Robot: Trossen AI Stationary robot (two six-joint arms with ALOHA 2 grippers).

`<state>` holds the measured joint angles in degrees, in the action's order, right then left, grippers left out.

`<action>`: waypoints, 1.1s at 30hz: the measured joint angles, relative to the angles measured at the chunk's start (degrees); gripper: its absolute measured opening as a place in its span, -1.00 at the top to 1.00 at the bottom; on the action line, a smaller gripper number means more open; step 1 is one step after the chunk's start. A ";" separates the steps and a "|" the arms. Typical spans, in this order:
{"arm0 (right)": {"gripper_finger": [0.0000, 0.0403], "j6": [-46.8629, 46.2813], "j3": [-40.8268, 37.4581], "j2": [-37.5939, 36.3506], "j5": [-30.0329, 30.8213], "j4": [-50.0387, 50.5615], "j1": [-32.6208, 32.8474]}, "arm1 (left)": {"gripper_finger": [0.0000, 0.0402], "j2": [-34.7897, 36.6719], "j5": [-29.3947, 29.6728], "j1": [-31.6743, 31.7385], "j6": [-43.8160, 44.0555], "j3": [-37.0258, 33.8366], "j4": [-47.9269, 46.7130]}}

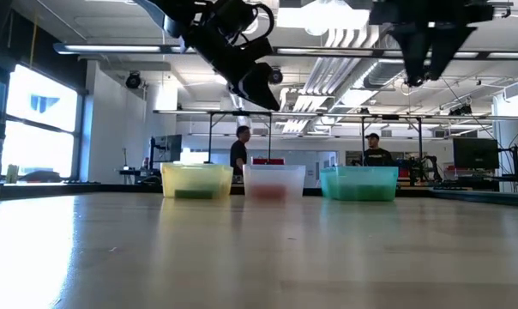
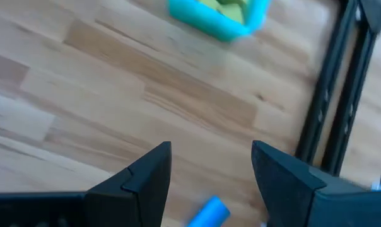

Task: Sort & place blocks by color
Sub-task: Put the blue block into the yellow bin

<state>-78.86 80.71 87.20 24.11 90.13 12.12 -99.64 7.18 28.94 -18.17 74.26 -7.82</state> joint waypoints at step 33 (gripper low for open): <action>-0.02 -52.22 -37.99 -16.68 -21.25 -31.29 16.50 | -0.04 10.52 11.49 -5.78 -1.56 0.00 -4.50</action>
<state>-131.08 42.73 70.52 2.86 58.84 28.62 -89.12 18.68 23.15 -19.73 74.26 -12.32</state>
